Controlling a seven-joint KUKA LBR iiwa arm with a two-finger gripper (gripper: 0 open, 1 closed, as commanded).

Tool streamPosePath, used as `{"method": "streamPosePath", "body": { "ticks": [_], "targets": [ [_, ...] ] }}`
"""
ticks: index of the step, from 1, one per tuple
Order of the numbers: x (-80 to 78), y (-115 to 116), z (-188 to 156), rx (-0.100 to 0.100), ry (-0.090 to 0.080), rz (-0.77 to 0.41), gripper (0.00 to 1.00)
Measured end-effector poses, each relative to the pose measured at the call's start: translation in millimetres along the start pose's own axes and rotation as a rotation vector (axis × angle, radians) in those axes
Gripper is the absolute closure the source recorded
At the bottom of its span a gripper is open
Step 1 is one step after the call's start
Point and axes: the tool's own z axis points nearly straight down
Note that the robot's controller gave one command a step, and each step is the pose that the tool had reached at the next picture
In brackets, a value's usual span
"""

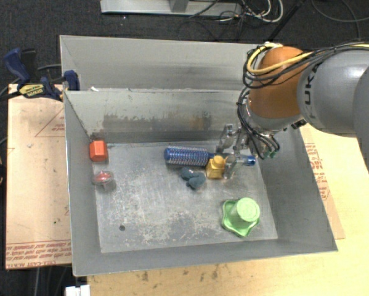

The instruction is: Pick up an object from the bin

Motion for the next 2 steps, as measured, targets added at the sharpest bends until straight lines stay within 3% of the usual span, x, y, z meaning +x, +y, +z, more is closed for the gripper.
{"method": "streamPosePath", "body": {
  "ticks": [1, 2],
  "targets": [
    [25.4, 7.3, -193.8, -0.001, 0.000, -0.195, 1.00],
    [26.4, 7.3, -188.4, -0.003, 0.008, -0.194, 0.00]
  ]
}}
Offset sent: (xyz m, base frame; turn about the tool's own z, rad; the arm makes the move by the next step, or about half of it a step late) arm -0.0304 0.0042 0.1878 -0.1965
